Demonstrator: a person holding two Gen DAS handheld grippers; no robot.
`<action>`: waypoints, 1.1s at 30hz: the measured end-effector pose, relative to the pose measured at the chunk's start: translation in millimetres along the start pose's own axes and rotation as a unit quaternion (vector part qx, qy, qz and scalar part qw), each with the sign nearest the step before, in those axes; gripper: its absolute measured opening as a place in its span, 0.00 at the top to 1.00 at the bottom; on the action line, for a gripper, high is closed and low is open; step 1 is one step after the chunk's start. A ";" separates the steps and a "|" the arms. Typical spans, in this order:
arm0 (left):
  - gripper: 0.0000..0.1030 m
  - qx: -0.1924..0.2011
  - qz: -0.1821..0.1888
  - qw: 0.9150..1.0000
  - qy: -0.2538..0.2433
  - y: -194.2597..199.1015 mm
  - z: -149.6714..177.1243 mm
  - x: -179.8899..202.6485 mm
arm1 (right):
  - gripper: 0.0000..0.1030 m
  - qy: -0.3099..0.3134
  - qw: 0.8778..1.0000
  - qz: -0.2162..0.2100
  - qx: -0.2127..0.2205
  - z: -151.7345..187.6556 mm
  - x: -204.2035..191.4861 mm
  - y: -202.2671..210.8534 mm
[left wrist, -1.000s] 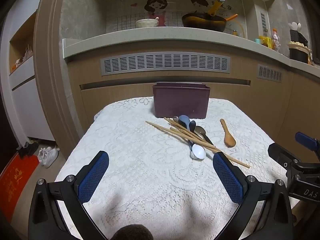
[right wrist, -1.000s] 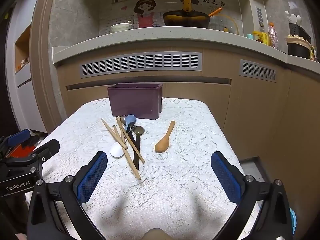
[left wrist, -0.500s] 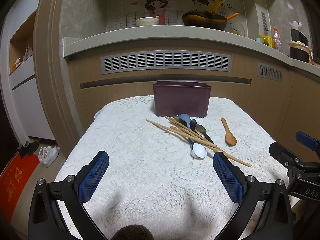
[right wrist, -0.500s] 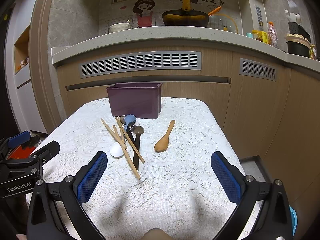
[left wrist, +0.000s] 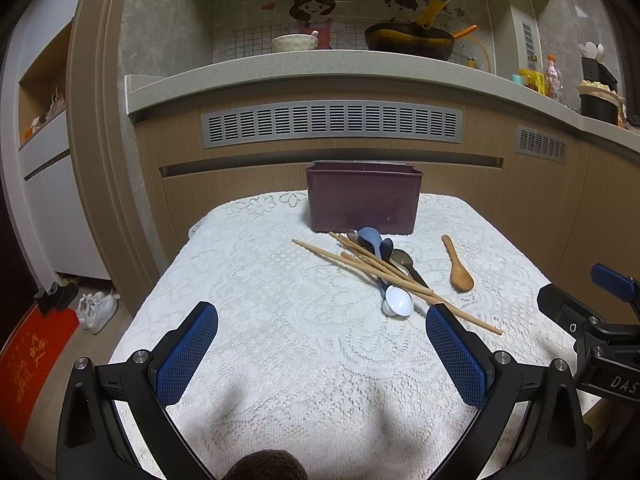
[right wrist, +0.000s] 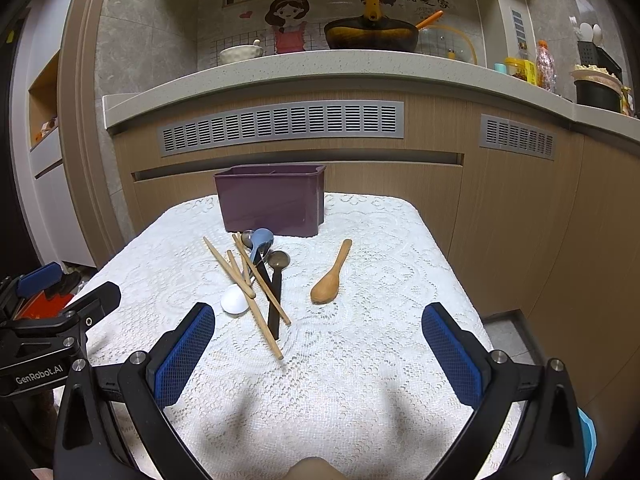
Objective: Organize utensils
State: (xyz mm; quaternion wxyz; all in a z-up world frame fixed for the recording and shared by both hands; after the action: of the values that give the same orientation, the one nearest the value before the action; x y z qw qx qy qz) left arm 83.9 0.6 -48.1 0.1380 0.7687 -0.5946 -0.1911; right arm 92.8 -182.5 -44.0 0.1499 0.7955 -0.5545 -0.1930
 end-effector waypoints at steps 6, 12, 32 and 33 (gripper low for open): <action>0.00 -0.001 0.001 1.000 -0.001 0.4 0.3 -2.0 | 0.00 -0.002 1.000 -0.001 -0.001 0.0 -0.2 -1.4; 0.00 0.000 0.000 1.000 0.000 0.7 0.4 0.2 | 0.00 -0.004 1.000 -0.003 0.002 -0.9 -0.3 -1.2; 0.00 0.000 0.000 1.000 0.000 -0.3 0.9 1.4 | 0.00 -0.007 1.000 -0.001 -0.005 -0.3 1.7 -0.6; 0.00 0.000 0.000 1.000 0.000 -0.3 1.1 1.8 | 0.01 -0.006 1.000 -0.001 -0.005 -0.2 1.5 -0.7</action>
State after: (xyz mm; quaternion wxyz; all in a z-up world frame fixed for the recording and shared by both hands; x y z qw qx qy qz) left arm 84.1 -1.1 -49.5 0.1381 0.7688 -0.5944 -0.1913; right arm 93.9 -183.7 -44.4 0.1503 0.7943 -0.5532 -0.2011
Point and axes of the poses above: each gripper's, at about its wrist camera, not at the fingertips, and y roughly against the way its jaws point, x to its right, z to its underside, the point moved 9 cm from there along -y, roughly the way its jaws point, and after that the axes turned 14 degrees about -z, right-handed, at the moved point
